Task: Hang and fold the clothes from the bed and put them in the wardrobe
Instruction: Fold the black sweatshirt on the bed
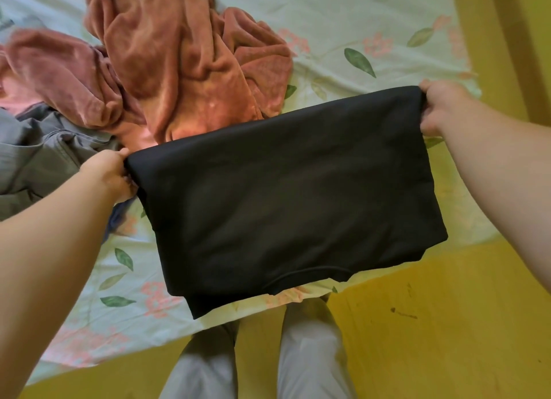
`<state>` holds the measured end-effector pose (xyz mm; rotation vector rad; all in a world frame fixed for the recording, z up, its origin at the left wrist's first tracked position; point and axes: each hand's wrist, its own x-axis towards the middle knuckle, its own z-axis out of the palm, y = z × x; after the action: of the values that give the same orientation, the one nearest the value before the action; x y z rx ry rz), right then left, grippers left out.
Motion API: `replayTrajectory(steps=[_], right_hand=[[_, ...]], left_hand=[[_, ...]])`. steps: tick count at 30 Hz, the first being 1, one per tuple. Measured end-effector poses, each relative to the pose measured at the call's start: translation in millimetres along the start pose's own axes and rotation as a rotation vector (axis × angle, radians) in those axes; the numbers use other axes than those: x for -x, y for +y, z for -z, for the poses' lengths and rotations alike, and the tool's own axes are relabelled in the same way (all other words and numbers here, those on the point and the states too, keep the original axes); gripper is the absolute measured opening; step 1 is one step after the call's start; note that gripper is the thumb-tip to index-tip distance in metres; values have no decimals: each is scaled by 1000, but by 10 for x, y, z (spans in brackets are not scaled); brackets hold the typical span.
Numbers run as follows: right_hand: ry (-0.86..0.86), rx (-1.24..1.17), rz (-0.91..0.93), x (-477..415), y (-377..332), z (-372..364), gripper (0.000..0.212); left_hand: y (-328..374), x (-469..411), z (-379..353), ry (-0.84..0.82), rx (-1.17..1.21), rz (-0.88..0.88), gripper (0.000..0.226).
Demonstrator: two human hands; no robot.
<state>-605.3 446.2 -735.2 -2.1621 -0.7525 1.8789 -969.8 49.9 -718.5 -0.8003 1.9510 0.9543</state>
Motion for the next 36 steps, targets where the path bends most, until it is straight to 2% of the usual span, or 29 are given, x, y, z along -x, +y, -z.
replayTrajectory(steps=[4,7,8,10,12,16,19,23,27,32,36], right_hand=[[57,227,67,-34,31,-51,45],[247,592,190,-5,53,-108,84],[321,733,263,23,76,-131,88],[375,833,351,15,148,-164,79],[374,784,377,-26,197,-183,71],[379,515,380,-27,136,-285,56],[333,301,288,-28,151,-334,56],[322,516,466,-1,185,-281,42],[338,734,554,-14,269,-207,41],[280,738,617,-14,167,-346,48],[224,791,585,-55,116,-374,55]], left_hand=[[-96,5,-21,-75,17,-59,22],[-190,76,36,-102,-44,-115,15],[-215,76,61,-104,-74,-138,22],[-231,47,120,-87,-129,-216,47],[-203,6,182,-87,-125,-298,61],[-53,-45,148,-33,-89,-392,43],[-17,-80,55,-38,-135,-378,38],[-42,-85,64,-66,-195,-367,37],[-131,-123,145,-110,-181,-352,40],[-239,-132,113,-53,-161,-388,41],[-269,-155,41,30,-212,-448,39]])
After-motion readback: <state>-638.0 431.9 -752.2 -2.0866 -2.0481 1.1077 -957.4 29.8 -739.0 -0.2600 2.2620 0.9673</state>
